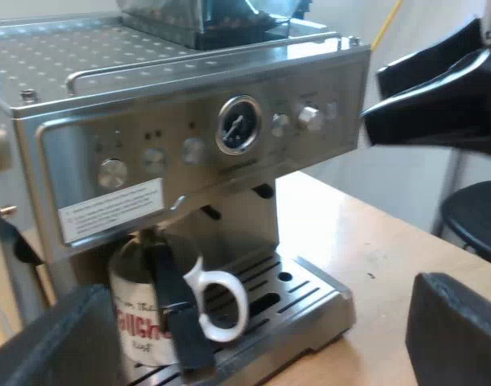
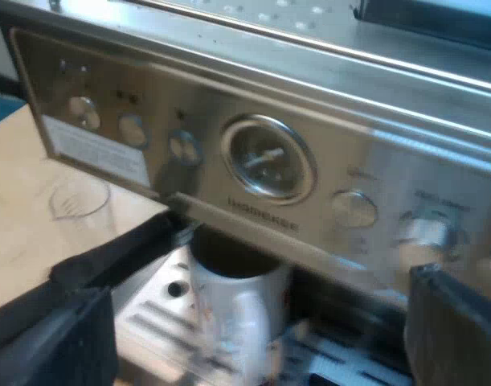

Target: Place mug into machine

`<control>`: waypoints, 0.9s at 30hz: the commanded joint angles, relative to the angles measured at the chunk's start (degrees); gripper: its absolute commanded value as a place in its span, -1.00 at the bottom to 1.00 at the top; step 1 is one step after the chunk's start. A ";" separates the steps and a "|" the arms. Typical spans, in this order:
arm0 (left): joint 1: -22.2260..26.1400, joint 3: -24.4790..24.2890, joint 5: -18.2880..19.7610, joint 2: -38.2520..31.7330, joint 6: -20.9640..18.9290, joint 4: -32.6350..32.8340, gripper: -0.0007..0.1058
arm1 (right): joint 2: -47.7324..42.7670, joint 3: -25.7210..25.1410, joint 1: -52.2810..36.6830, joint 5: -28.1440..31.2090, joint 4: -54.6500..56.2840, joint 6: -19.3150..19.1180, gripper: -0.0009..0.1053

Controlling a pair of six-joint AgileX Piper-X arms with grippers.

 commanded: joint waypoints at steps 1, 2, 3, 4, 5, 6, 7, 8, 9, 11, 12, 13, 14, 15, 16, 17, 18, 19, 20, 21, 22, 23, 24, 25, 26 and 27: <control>-0.02 -0.34 -4.99 -0.08 -0.45 -0.54 0.51 | -2.68 -0.55 -7.00 -4.51 2.02 0.21 0.59; -0.02 -0.34 -5.77 0.15 -0.45 -0.54 0.51 | -3.57 -0.55 -9.56 -6.22 2.82 0.20 0.59; -0.02 -0.34 -5.99 0.34 -0.45 -0.54 0.51 | -4.01 -0.55 -10.85 -7.04 3.17 0.20 0.59; -0.02 -0.34 -6.82 1.06 -0.20 -0.54 0.51 | -4.86 -0.55 -13.32 -8.39 4.21 0.20 0.59; -0.02 -0.34 -7.19 1.91 0.23 -0.54 0.51 | -5.68 -0.55 -15.71 -9.34 5.40 0.20 0.59; -0.02 -0.34 -7.19 2.75 0.70 -0.54 0.51 | -6.42 -0.55 -17.64 -10.05 6.55 0.20 0.59; -0.02 -0.34 -7.19 3.29 0.89 -0.54 0.51 | -6.85 -0.55 -18.77 -10.46 7.57 0.20 0.59; -0.02 -0.34 -7.19 4.32 0.94 -0.54 0.51 | -7.60 -0.55 -20.64 -11.29 8.91 0.20 0.59; -0.02 -0.34 -7.52 4.68 1.02 -0.54 0.51 | -8.23 -0.55 -22.08 -12.15 9.74 0.20 0.59; -0.02 -0.34 -7.56 6.48 2.06 -0.68 0.51 | -9.94 -0.35 -25.99 -14.09 12.26 0.20 0.59; -0.02 -0.34 -7.56 6.84 2.26 -0.86 0.51 | -10.41 -0.22 -27.03 -14.60 12.79 0.20 0.59; -0.02 -0.34 -7.86 7.52 2.56 -1.28 0.51 | -11.57 0.26 -29.05 -15.18 13.77 -0.20 0.59; -0.02 -0.34 -7.89 8.13 3.00 -2.07 0.51 | -12.83 0.82 -31.01 -15.39 14.74 -0.33 0.59; -0.02 -0.34 -7.88 8.34 3.29 -2.60 0.51 | -13.23 1.21 -31.65 -15.39 14.87 -0.33 0.59; -0.02 -0.34 -8.21 8.87 3.29 -3.73 0.51 | -14.69 2.14 -33.52 -15.74 15.20 -0.32 0.59; -0.02 -0.34 -8.32 9.17 3.28 -4.24 0.51 | -15.95 2.80 -35.08 -16.45 15.29 -0.32 0.59; 0.08 -0.34 -8.36 9.34 3.28 -4.64 0.51 | -17.01 3.38 -36.27 -17.37 15.32 -0.32 0.59; 0.51 -0.34 -8.34 9.67 3.28 -5.38 0.51 | -18.30 4.54 -37.71 -18.50 15.46 -0.32 0.59; 1.33 -0.34 -8.34 9.84 3.28 -5.61 0.51 | -19.86 5.69 -39.33 -19.21 16.21 -0.22 0.59; 1.91 -0.34 -8.34 9.91 3.28 -5.63 0.51 | -20.61 6.23 -40.12 -19.24 16.53 -0.22 0.59; 3.44 -0.34 -8.34 9.89 3.28 -5.62 0.51 | -22.09 7.29 -41.65 -19.25 17.42 -0.22 0.59; 5.01 -0.34 -8.34 9.89 3.28 -5.62 0.51 | -22.80 7.85 -42.38 -19.24 17.84 -0.22 0.59; 5.37 -0.34 -8.34 9.89 3.28 -5.62 0.51 | -23.04 8.04 -42.59 -19.36 17.84 -0.22 0.59; 8.51 -0.34 -8.34 9.89 3.44 -5.77 0.51 | -25.36 9.84 -44.73 -21.54 19.02 -0.22 0.59; 11.21 -0.34 -8.19 9.89 3.43 -5.76 0.51 | -26.18 10.23 -45.47 -22.41 19.47 -0.22 0.59; 14.16 -0.34 -7.58 9.89 3.58 -5.76 0.51 | -27.56 10.96 -46.48 -23.23 21.05 -0.38 0.59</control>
